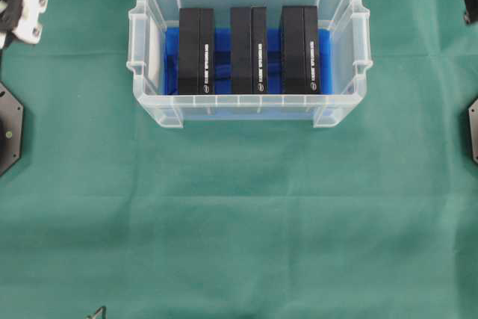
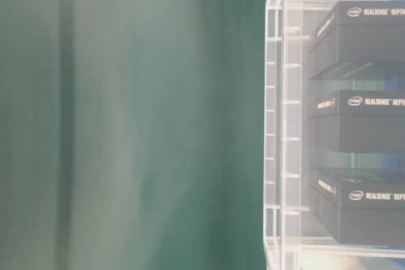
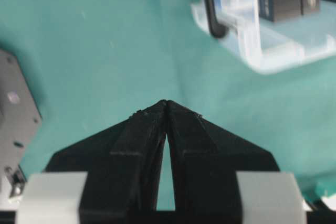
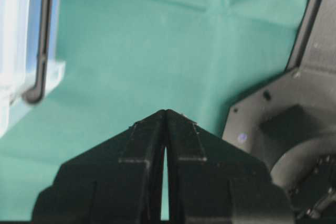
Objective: Take the box out of the case with both arms.
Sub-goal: 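Raise both arms and move the grippers above the bin's near edge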
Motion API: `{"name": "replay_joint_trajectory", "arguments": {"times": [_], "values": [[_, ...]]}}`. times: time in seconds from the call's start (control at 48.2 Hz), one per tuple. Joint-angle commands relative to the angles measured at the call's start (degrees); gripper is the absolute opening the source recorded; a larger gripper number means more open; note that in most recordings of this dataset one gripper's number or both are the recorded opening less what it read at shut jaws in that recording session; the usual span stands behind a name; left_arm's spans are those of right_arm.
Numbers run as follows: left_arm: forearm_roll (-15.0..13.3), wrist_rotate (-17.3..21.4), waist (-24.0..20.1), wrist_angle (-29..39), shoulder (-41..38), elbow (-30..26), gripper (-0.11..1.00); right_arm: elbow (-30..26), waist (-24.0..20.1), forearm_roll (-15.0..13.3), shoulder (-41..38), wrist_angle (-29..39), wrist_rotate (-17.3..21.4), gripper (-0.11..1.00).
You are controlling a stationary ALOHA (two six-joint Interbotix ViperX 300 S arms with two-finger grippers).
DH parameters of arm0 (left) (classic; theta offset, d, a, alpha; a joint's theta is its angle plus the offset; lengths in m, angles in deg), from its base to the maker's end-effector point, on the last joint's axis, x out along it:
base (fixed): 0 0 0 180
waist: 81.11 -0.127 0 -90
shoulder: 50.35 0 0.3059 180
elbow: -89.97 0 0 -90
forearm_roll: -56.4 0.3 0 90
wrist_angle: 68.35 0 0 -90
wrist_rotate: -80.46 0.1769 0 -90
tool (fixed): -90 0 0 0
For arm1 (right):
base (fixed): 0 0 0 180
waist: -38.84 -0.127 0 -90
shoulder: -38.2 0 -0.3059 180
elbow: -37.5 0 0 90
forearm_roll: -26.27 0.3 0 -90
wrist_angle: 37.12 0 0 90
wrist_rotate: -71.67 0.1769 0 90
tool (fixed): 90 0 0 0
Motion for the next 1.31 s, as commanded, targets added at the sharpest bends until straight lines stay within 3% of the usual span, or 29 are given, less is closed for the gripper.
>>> {"name": "replay_joint_trajectory", "arguments": {"times": [0.0,0.125,0.374,0.477,0.56,0.664,0.747,0.83,0.913,1.287], "values": [[0.26,1.85,-2.55,0.18,-0.88,-2.11,0.01,-1.76,2.20,0.00,-0.79,-1.23,-2.29,0.01],[0.26,4.48,-3.78,0.70,-1.85,-2.90,0.01,-2.02,2.64,0.00,-1.93,-1.49,-4.57,0.01],[0.26,5.45,-3.96,3.60,-2.02,-2.55,0.01,-1.85,2.64,-0.18,-1.58,-1.49,-4.66,0.06],[0.26,5.63,-4.66,5.27,-2.11,-2.11,0.01,-1.58,2.64,-0.44,-1.41,-1.49,-4.48,0.26],[0.18,5.54,-5.27,5.80,-2.11,-1.67,0.05,-1.23,2.64,-0.97,-1.49,-1.49,-4.39,0.53],[0.18,5.10,-5.71,5.80,-2.11,-1.41,0.29,-1.14,2.64,-1.58,-1.58,-1.41,-4.39,0.82],[-0.09,4.48,-5.63,5.80,-2.11,-1.49,0.54,-1.14,2.64,-1.93,-1.58,-1.41,-4.31,0.95],[-0.62,3.69,-5.63,5.71,-2.02,-1.41,0.77,-1.14,2.64,-1.93,-1.49,-1.32,-4.13,0.96],[-0.62,2.64,-5.63,5.80,-1.85,-1.32,0.91,-1.14,2.64,-1.93,-1.49,-1.32,-4.04,0.96],[-0.44,2.20,-5.63,3.78,0.00,-0.26,0.92,-1.05,2.64,-1.58,-0.79,-0.53,-1.85,0.96]]}}
